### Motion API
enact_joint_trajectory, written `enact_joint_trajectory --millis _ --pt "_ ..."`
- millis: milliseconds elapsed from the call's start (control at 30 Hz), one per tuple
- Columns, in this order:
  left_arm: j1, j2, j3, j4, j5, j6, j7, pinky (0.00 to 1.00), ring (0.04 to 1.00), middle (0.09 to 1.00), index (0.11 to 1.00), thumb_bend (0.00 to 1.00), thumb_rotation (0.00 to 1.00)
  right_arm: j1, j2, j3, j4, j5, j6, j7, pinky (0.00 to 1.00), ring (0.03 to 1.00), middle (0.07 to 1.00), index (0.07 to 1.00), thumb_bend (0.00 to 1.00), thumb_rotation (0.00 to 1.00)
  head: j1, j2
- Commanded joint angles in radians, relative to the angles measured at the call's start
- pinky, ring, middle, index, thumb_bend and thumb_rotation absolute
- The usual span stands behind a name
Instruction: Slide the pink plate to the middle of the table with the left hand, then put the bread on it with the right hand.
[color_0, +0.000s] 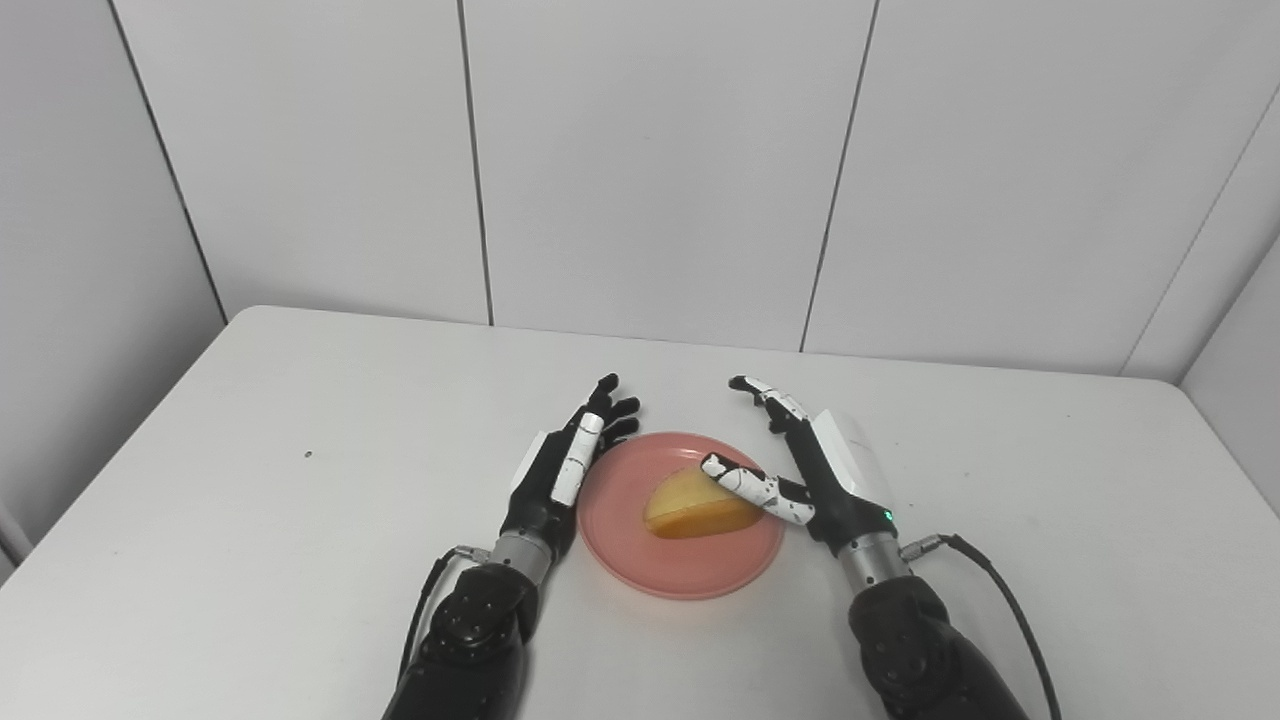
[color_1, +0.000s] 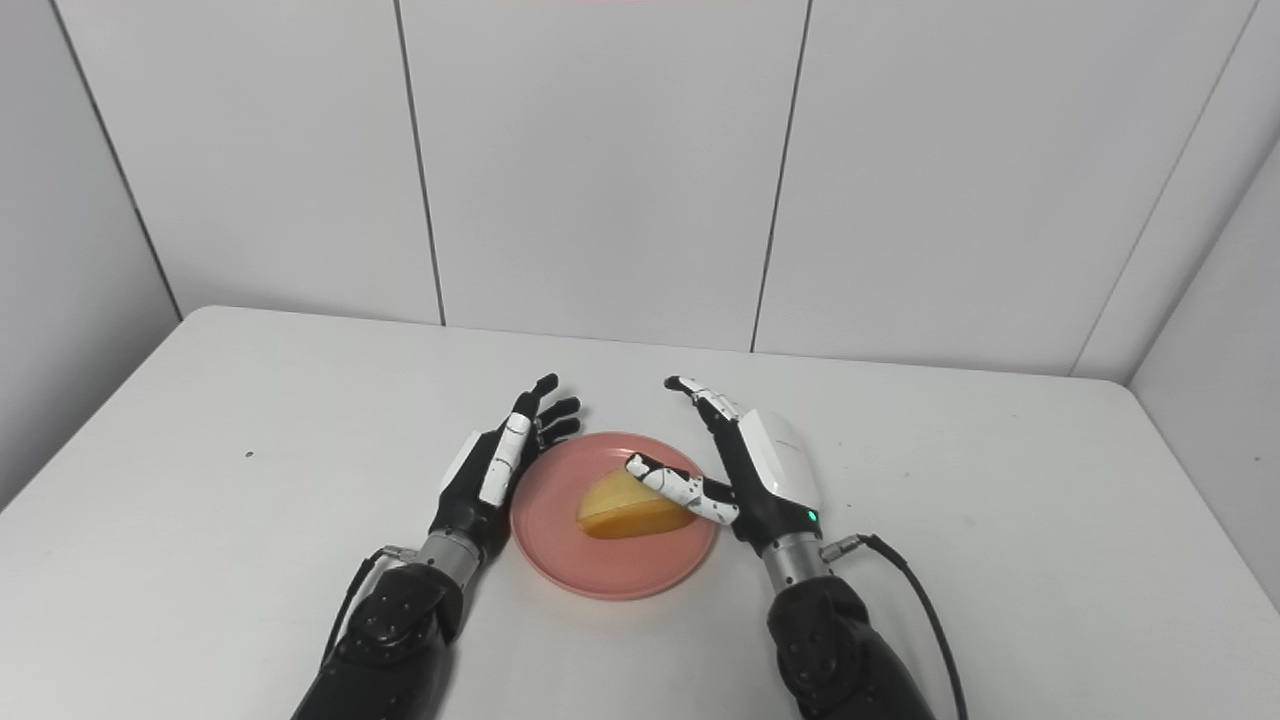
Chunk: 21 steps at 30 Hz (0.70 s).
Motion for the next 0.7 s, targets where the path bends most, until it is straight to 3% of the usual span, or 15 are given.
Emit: enact_joint_trajectory --millis 0,67,233,333,433,533,667 --pt "0.027 -0.024 0.001 0.009 -0.015 -0.038 -0.007 0.90 0.913 0.911 0.947 0.85 1.00 -0.024 0.033 -0.053 -0.017 0.147 -0.045 0.054 0.83 0.892 0.921 0.927 0.83 0.97 0.000 0.000" --pt "0.030 -0.030 0.007 0.010 -0.007 -0.052 0.009 0.94 0.938 0.934 0.959 0.86 1.00 -0.008 0.073 -0.113 -0.011 0.273 -0.048 0.086 0.87 0.919 0.941 0.952 0.83 0.97 -0.003 0.001" --pt "0.028 -0.037 0.013 0.021 0.022 -0.096 0.052 1.00 0.984 0.979 0.991 0.83 1.00 0.013 0.133 -0.194 0.007 0.377 -0.056 0.081 0.98 0.972 0.986 0.999 0.78 1.00 -0.010 0.001" --pt "0.030 -0.038 0.009 0.021 0.053 -0.113 0.087 1.00 0.994 0.991 0.998 0.82 1.00 0.021 0.157 -0.226 0.018 0.416 -0.049 0.081 0.99 0.984 0.994 1.000 0.79 1.00 -0.009 0.001" --pt "0.037 -0.043 0.002 0.016 0.131 -0.131 0.174 1.00 1.000 1.000 1.000 0.81 1.00 0.021 0.186 -0.276 0.026 0.501 -0.008 0.092 1.00 0.986 1.000 1.000 0.86 1.00 -0.007 0.004" --pt "0.046 -0.051 -0.004 0.006 0.209 -0.119 0.259 1.00 1.000 1.000 1.000 0.80 1.00 0.012 0.218 -0.338 0.030 0.593 0.043 0.085 0.98 0.984 1.000 1.000 0.84 0.99 -0.009 0.003" --pt "0.047 -0.057 -0.009 0.008 0.236 -0.127 0.291 1.00 1.000 1.000 1.000 0.75 1.00 0.012 0.221 -0.349 0.029 0.593 0.065 0.077 0.99 0.988 1.000 1.000 0.81 1.00 -0.008 0.003"
